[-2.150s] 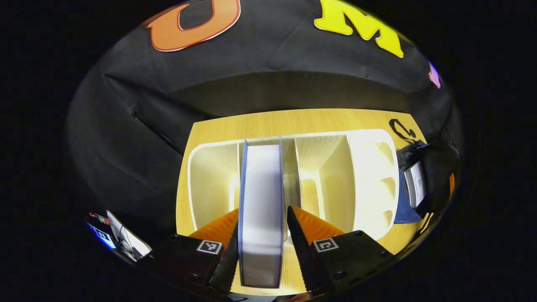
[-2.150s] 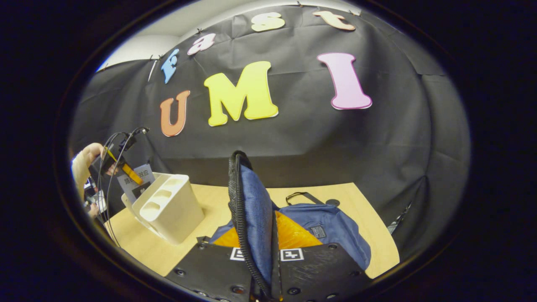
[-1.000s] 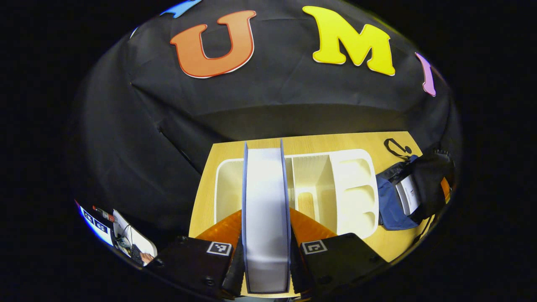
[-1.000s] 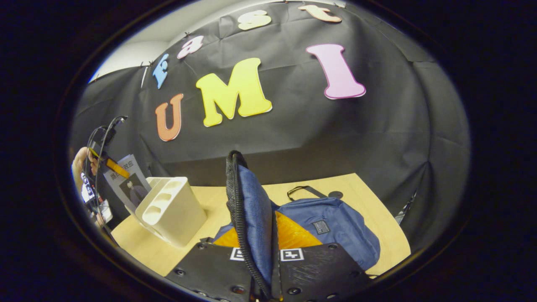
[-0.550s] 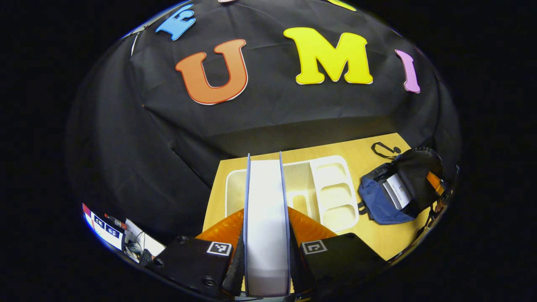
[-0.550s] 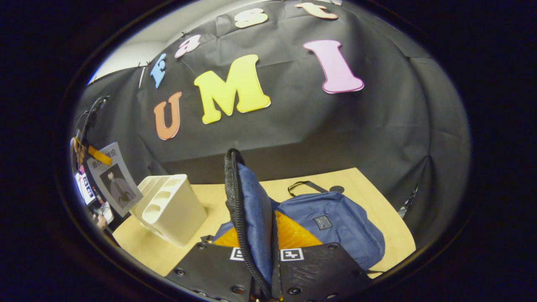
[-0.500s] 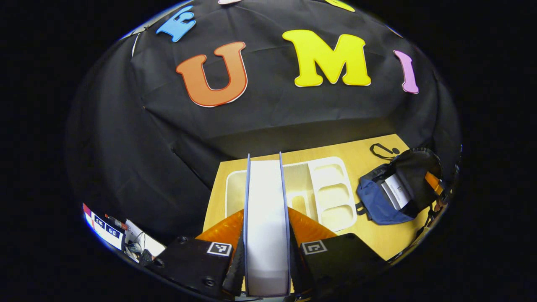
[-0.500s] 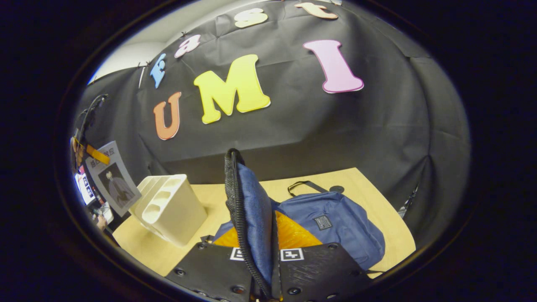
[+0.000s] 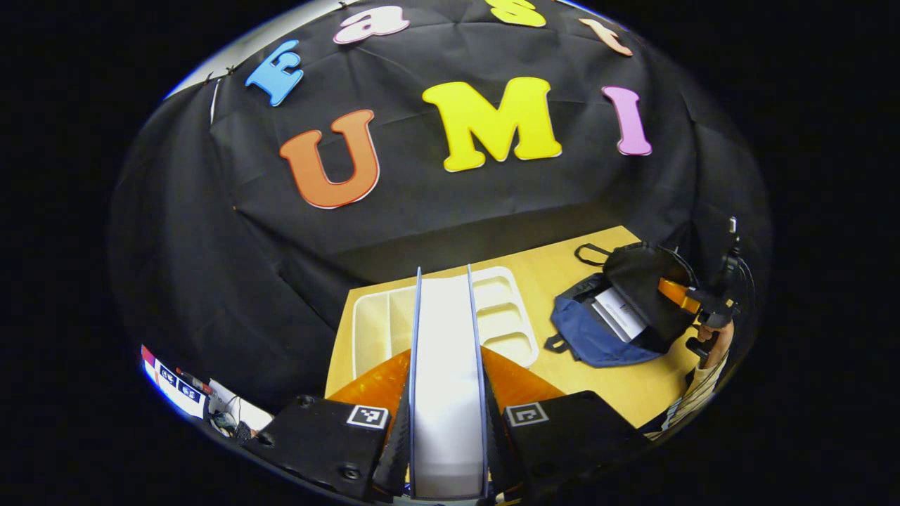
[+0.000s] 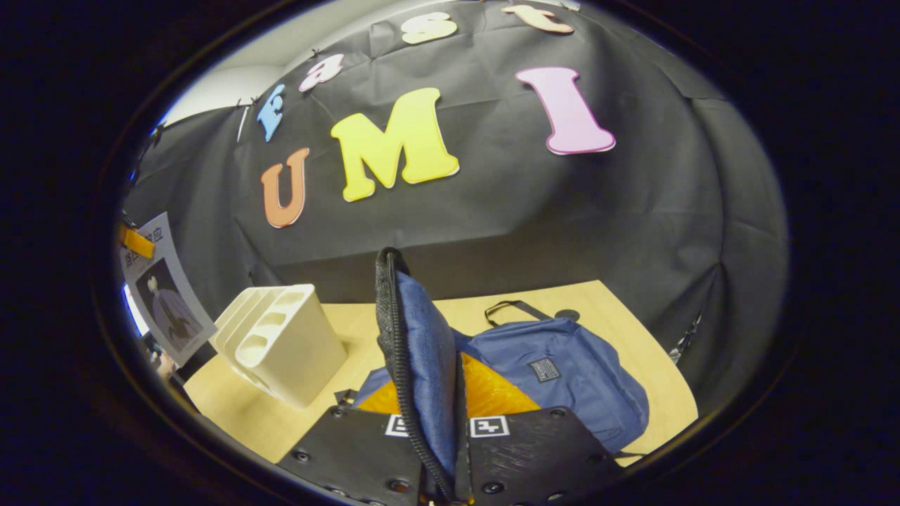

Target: Open the schoolbag, grab two books from the bookshelf and put them into the schoolbag.

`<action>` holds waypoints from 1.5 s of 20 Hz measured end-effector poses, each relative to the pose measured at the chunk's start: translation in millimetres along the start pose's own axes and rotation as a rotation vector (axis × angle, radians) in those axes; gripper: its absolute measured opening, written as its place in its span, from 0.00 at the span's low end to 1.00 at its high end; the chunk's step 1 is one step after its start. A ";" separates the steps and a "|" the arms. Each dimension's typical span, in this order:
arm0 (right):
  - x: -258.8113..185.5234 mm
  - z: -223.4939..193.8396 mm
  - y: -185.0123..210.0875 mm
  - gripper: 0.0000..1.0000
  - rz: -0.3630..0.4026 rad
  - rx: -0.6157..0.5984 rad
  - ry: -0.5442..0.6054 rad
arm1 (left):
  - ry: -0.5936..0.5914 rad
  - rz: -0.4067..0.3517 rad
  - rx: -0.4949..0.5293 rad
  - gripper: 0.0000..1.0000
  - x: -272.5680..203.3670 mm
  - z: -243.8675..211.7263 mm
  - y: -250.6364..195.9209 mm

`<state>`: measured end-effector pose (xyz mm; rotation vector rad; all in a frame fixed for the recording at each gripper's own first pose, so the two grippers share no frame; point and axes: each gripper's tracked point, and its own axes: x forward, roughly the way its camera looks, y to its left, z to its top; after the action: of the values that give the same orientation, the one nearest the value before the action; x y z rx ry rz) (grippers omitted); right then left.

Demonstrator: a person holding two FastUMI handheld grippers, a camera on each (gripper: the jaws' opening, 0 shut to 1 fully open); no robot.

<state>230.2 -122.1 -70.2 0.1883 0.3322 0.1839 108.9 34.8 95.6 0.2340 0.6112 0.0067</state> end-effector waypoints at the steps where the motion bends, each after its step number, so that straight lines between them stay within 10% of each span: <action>1: -0.9 -5.0 -0.6 0.05 -0.002 0.001 0.006 | -0.008 -0.031 0.014 0.46 0.9 -0.5 -13.1; 20: 6.8 -9.8 3.1 0.05 0.034 -0.020 0.044 | -0.043 -0.402 -0.005 0.46 85.3 37.0 -178.6; 30: -9.1 50.3 -15.1 0.05 0.012 0.036 -0.005 | -0.061 -0.583 -0.440 0.43 148.5 79.1 -225.1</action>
<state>241.1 -146.3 -23.9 0.2263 0.3298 0.1892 261.5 -190.2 24.6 -0.3735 0.5838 -0.4228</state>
